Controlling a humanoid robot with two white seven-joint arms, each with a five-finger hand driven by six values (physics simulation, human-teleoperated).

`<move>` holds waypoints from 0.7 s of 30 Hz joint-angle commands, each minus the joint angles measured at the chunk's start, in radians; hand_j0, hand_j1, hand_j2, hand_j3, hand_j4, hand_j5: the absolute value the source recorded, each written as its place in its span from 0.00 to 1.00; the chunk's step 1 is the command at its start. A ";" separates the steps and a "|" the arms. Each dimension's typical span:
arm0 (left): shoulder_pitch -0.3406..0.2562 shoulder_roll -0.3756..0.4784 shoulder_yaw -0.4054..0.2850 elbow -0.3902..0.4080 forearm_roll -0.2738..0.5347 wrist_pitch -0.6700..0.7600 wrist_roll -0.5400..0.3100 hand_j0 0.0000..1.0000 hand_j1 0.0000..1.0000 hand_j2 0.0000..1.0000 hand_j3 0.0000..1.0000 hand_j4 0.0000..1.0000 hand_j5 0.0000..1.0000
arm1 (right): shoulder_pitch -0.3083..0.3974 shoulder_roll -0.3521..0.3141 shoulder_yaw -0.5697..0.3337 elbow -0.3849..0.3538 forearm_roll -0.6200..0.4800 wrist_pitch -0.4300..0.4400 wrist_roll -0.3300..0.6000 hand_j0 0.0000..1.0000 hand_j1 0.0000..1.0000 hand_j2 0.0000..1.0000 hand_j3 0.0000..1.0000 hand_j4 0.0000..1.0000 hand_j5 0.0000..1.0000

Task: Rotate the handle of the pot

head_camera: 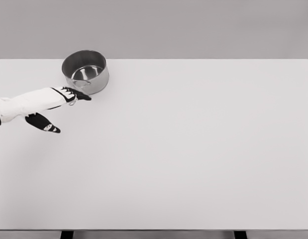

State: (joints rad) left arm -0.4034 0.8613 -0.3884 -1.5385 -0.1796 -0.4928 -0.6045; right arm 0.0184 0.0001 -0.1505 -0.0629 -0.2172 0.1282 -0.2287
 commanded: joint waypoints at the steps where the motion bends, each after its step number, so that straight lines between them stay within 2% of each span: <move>1: 0.000 -0.010 -0.017 -0.003 0.003 -0.001 -0.004 1.00 1.00 1.00 1.00 1.00 1.00 | 0.000 0.000 0.000 0.000 0.001 -0.001 -0.001 1.00 1.00 1.00 1.00 1.00 1.00; 4: -0.002 -0.011 -0.017 -0.003 0.003 -0.001 -0.006 1.00 1.00 1.00 1.00 1.00 1.00 | 0.000 0.000 0.000 0.000 -0.001 0.002 0.000 1.00 1.00 1.00 1.00 1.00 1.00; 9: -0.061 -0.091 -0.017 -0.003 0.005 0.023 -0.006 1.00 1.00 1.00 1.00 1.00 1.00 | 0.000 0.000 0.000 0.000 0.001 0.007 0.000 1.00 1.00 1.00 1.00 1.00 1.00; 11: -0.092 -0.123 -0.017 -0.005 0.005 0.108 -0.006 1.00 1.00 1.00 1.00 1.00 1.00 | 0.000 0.000 0.000 0.000 0.001 0.007 0.000 1.00 1.00 1.00 1.00 1.00 1.00; 13: -0.178 -0.113 -0.110 -0.006 0.011 0.223 -0.006 1.00 1.00 1.00 1.00 1.00 1.00 | 0.000 0.000 0.000 0.000 -0.001 0.007 0.000 1.00 1.00 1.00 1.00 1.00 1.00; 14: -0.238 -0.119 -0.184 0.006 0.006 0.308 -0.006 1.00 1.00 1.00 1.00 1.00 1.00 | 0.000 0.000 0.000 0.000 0.001 0.007 0.000 1.00 1.00 1.00 1.00 1.00 1.00; 15: -0.300 -0.120 -0.297 0.034 0.005 0.391 -0.006 1.00 1.00 1.00 1.00 1.00 1.00 | 0.000 0.000 0.000 0.000 -0.001 0.007 0.000 1.00 1.00 1.00 1.00 1.00 1.00; 16: -0.405 -0.122 -0.446 0.072 0.006 0.459 -0.006 1.00 1.00 1.00 1.00 1.00 1.00 | 0.000 0.000 0.000 0.000 -0.001 0.007 0.000 1.00 1.00 1.00 1.00 1.00 1.00; 17: -0.463 -0.122 -0.532 0.101 0.006 0.477 -0.006 1.00 1.00 1.00 1.00 1.00 1.00 | 0.000 0.000 0.000 0.000 -0.001 0.007 0.000 1.00 1.00 1.00 1.00 1.00 1.00; 18: -0.489 -0.122 -0.564 0.127 0.023 0.490 -0.006 1.00 1.00 1.00 1.00 1.00 1.00 | 0.000 0.000 0.000 0.000 -0.001 0.007 0.000 1.00 1.00 1.00 1.00 1.00 1.00; 19: -0.489 -0.123 -0.569 0.138 0.037 0.503 -0.006 1.00 1.00 1.00 1.00 1.00 1.00 | 0.000 0.000 0.000 0.000 0.001 0.007 0.000 1.00 1.00 1.00 1.00 1.00 1.00; 21: -0.520 -0.133 -0.573 0.181 0.127 0.631 0.020 1.00 1.00 1.00 1.00 1.00 1.00 | 0.000 0.000 0.000 0.000 -0.001 0.007 0.000 1.00 1.00 1.00 1.00 1.00 1.00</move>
State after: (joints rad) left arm -0.9265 0.7333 -0.9019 -1.3975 -0.1061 0.0357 -0.5962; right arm 0.0184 0.0001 -0.1506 -0.0632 -0.2175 0.1350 -0.2286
